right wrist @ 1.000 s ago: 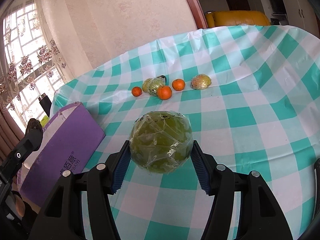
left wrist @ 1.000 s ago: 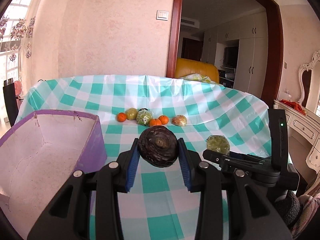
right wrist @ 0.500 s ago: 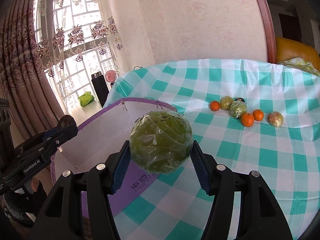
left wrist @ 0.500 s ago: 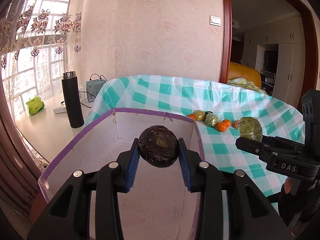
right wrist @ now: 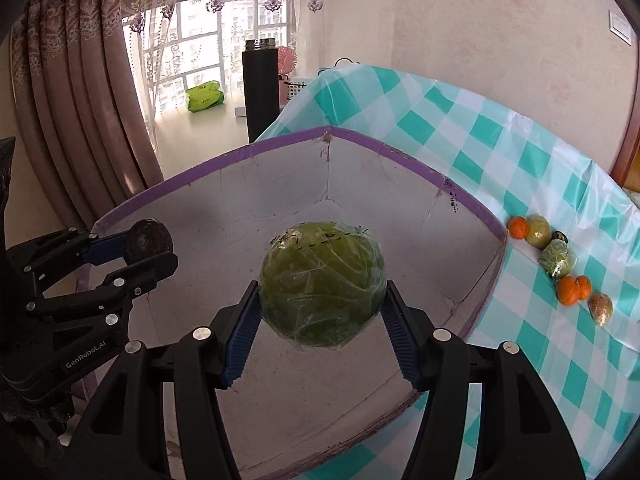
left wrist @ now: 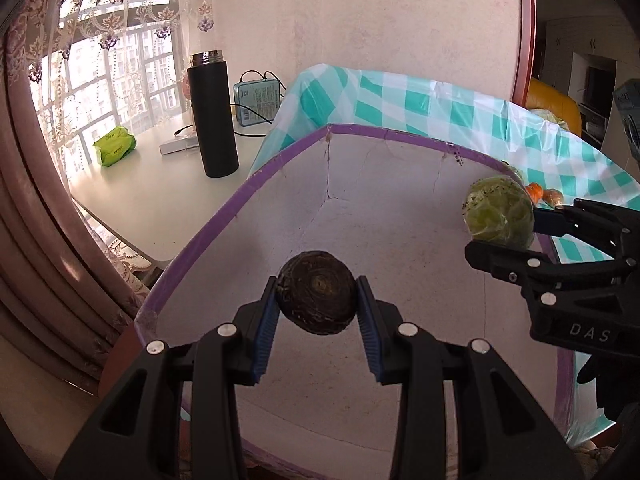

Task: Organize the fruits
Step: 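Carry the cabbage and avocado over the purple-rimmed box with both tools, then open the right tool dropping the cabbage while the left tool releases the avocado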

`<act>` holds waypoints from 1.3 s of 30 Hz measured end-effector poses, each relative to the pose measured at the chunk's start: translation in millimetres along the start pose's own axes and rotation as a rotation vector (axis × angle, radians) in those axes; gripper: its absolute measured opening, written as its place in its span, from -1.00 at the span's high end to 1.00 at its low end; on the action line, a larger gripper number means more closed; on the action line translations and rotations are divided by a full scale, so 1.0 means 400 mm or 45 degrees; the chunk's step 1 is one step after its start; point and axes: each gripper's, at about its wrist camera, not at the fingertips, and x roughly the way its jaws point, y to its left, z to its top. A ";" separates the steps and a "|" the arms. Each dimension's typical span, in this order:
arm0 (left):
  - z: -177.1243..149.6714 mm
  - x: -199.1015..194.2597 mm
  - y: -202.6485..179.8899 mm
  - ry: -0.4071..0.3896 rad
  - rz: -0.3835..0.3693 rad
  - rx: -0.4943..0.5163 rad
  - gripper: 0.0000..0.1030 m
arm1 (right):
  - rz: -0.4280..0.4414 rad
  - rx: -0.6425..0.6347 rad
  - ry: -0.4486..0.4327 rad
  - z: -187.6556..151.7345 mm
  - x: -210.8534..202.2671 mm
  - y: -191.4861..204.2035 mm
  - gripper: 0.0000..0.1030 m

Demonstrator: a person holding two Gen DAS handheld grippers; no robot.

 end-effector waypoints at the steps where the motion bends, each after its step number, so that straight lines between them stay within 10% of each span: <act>1: -0.002 0.010 0.001 0.030 0.007 0.013 0.26 | -0.020 -0.030 0.046 0.004 0.017 0.010 -0.15; 14: -0.018 0.094 -0.046 0.288 0.051 0.174 -0.11 | -0.118 -0.278 0.521 -0.014 0.183 0.070 -0.15; 39: -0.020 0.105 -0.062 0.282 0.079 0.209 -0.34 | -0.218 -0.253 0.459 -0.016 0.166 0.059 -0.35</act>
